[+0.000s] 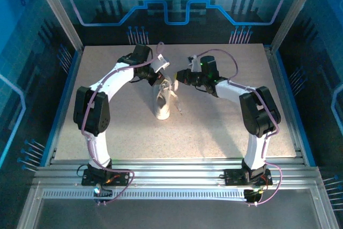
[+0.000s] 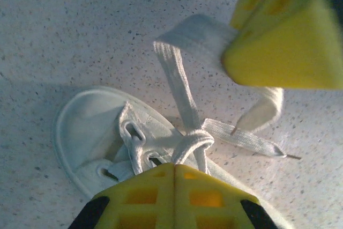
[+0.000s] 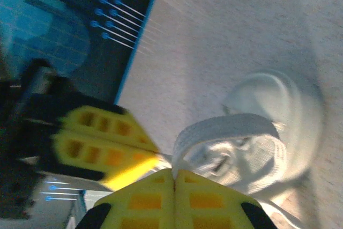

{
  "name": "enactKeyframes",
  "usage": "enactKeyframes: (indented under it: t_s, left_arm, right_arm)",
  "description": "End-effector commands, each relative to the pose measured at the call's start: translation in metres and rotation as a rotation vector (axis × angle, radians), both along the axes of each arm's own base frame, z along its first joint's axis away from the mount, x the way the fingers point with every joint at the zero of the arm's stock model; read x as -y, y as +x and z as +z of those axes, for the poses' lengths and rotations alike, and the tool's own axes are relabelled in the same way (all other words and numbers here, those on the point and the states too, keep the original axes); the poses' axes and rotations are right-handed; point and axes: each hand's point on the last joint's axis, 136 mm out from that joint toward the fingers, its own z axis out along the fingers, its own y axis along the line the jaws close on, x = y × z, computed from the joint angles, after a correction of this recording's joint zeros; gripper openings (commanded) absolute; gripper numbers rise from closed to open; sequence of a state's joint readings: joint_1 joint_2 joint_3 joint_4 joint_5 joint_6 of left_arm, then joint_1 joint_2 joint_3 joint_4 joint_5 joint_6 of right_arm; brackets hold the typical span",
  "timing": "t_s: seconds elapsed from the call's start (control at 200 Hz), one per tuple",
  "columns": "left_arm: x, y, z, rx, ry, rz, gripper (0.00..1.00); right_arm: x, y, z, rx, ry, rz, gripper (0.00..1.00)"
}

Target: Tie the shoes

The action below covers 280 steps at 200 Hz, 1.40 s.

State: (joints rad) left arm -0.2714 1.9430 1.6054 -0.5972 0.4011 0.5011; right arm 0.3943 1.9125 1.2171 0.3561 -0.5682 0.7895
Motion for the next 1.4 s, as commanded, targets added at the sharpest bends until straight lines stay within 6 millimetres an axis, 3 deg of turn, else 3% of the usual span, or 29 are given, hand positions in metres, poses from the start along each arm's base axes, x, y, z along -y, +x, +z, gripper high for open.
enactKeyframes:
  t_s: [0.0, 0.18, 0.67, 1.101, 1.396]
  left_arm:
    - [-0.001, 0.009, 0.012, -0.071, -0.102, 0.077, 0.0]
    - [-0.008, 0.013, 0.008, -0.15, -0.144, 0.138, 0.0]
    - [-0.01, 0.012, 0.001, -0.242, -0.179, 0.16, 0.0]
    - [-0.014, 0.01, 0.003, -0.305, -0.243, 0.164, 0.0]
    - [-0.014, 0.01, 0.001, -0.322, -0.257, 0.164, 0.0]
  right_arm:
    - [-0.011, 0.0, 0.042, 0.082, 0.134, 0.029, 0.0]
    - [-0.014, -0.004, 0.049, 0.138, 0.203, -0.005, 0.0]
    - [-0.045, -0.016, 0.061, 0.321, 0.19, 0.024, 0.0]
    - [-0.066, -0.015, 0.044, 0.583, 0.121, 0.006, 0.0]
    - [-0.053, -0.006, 0.033, 0.764, 0.057, -0.126, 0.0]
